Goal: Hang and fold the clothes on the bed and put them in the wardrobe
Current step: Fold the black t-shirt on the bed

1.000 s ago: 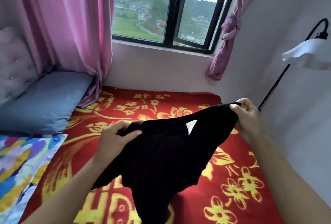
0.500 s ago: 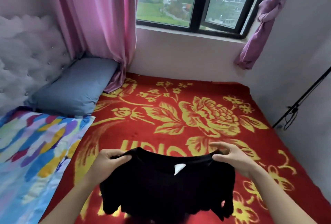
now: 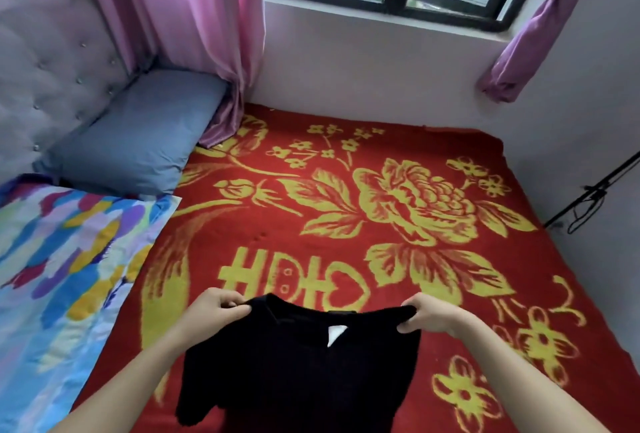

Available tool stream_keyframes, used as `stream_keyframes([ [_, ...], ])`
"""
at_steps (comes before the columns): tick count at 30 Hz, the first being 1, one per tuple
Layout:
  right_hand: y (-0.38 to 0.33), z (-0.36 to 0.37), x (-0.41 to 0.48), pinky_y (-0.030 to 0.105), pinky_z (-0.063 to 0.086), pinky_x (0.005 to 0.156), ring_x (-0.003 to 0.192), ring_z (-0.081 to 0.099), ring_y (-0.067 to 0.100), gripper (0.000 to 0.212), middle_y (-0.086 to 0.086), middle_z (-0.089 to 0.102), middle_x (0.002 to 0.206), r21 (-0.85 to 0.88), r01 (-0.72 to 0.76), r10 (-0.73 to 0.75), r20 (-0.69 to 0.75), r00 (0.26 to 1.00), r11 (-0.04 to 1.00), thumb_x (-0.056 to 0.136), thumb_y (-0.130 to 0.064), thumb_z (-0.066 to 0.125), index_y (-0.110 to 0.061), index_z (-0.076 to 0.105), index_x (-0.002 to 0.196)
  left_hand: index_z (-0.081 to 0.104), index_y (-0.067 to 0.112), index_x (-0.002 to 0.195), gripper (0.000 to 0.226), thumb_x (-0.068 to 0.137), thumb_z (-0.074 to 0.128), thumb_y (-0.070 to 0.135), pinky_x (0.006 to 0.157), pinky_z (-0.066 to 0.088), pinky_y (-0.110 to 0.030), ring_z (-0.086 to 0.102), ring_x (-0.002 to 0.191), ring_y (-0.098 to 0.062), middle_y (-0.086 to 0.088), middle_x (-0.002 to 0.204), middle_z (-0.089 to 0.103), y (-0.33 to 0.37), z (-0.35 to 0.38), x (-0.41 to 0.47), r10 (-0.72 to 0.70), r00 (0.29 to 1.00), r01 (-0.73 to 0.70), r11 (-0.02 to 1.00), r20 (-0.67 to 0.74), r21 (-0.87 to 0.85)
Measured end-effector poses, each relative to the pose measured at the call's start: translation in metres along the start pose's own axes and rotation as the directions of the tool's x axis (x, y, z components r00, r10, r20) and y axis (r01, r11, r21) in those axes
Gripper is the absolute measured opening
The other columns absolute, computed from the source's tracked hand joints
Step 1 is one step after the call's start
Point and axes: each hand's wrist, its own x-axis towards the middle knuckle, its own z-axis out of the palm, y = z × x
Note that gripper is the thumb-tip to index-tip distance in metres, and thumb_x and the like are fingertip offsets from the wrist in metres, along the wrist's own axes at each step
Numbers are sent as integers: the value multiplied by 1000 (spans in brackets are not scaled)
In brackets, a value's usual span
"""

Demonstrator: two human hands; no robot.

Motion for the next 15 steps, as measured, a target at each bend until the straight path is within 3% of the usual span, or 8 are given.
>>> stream_keyframes([
  [2,-22,-36,17,23,32,56,66,48,11,9,-3,53,72,-34,-9,4,-139,990,999,86,-15,64,-10,61,79,71,23,62,25,85,66,14,56,39,-22,56,56,-7,6,57,63,21,-13,32,19,996,-22,999,-84,-33],
  [4,-51,-80,42,26,34,53,62,49,15,8,1,54,69,99,25,17,-396,918,995,88,-12,62,-8,62,81,71,19,69,19,85,66,12,60,41,-22,58,61,-5,4,63,64,54,-30,77,43,969,-66,994,-242,-87],
  [6,-82,-119,59,28,39,60,72,56,22,5,9,61,79,282,165,80,-689,720,945,87,-10,60,-9,64,85,72,8,84,10,87,63,11,68,42,-24,62,77,-12,-8,79,69,92,-50,119,78,888,-140,985,-452,-104],
  [8,-109,-149,70,29,43,77,98,57,26,26,15,60,113,350,328,126,-827,548,877,86,-14,58,-11,61,112,68,4,108,23,90,59,13,84,43,-32,60,101,-29,-19,104,67,126,-70,156,86,780,-162,985,-620,-67],
  [9,-120,-157,72,28,40,84,110,52,27,44,15,51,127,348,385,101,-839,535,855,85,-17,60,-14,51,128,62,9,120,31,91,57,19,94,39,-35,53,113,-34,-20,117,61,138,-75,167,88,747,-126,992,-659,-11],
  [11,-130,-156,76,24,35,89,121,43,25,69,14,34,141,331,435,14,-809,588,837,84,-22,62,-19,30,145,40,21,141,54,91,54,34,109,23,-38,31,133,-34,-19,141,40,141,-73,182,70,769,3,994,-635,113],
  [13,-122,-135,85,19,35,86,122,39,22,74,11,26,148,325,426,-49,-745,666,844,86,-22,61,-20,20,148,18,25,149,71,90,52,43,113,12,-41,11,141,-33,-18,153,18,121,-54,184,4,836,91,985,-549,146],
  [15,-100,-108,96,24,36,86,129,37,25,71,10,25,150,347,358,-46,-659,751,867,88,-19,58,-17,21,148,8,26,150,77,90,52,44,113,9,-43,1,142,-34,-18,155,6,87,-24,176,-97,887,164,980,-452,112],
])
